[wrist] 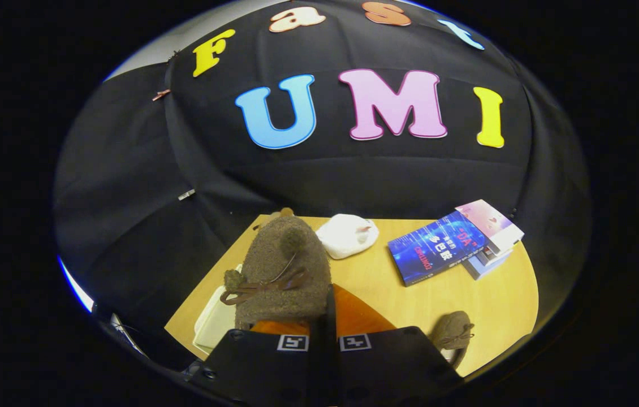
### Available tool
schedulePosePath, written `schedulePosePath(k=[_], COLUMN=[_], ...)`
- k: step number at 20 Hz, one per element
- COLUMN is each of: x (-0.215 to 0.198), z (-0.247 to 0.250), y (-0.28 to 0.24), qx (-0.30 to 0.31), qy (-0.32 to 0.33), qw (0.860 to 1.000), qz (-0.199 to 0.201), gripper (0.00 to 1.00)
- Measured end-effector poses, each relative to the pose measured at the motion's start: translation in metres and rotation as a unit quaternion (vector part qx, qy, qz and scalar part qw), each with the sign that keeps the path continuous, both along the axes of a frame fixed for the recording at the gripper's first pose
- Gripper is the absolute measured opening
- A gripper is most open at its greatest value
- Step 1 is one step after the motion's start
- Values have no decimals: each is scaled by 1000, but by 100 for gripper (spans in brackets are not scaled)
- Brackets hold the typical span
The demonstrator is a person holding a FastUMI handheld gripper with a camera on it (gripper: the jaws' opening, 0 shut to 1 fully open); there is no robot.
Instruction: Open the storage box then place both shoes into the box .Put the left shoe in first, then the right shoe, with the right side of both shoes facing outward in a uniform manner.
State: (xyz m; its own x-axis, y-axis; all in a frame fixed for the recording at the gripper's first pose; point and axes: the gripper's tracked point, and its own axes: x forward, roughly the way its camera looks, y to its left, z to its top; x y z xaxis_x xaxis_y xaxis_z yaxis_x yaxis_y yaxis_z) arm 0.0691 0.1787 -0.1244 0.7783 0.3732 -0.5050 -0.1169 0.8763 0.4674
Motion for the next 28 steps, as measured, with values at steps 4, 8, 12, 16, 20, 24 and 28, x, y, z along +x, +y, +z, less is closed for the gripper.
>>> schedulePosePath(k=[4,8,12,16,20,24,28], x=[7,10,6,5,1,2,1], z=[-5,-49,-96,-123,-139,-150,-153], y=[55,105,140,165,180,188,207], qx=[-1,15,1,-22,-33,-43,-21], qy=[27,106,158,182,196,208,208], qw=[1000,994,987,982,979,976,978], qz=[14,-17,-40,-45,-41,-41,-16], gripper=[5,5,5,5,5,5,16])
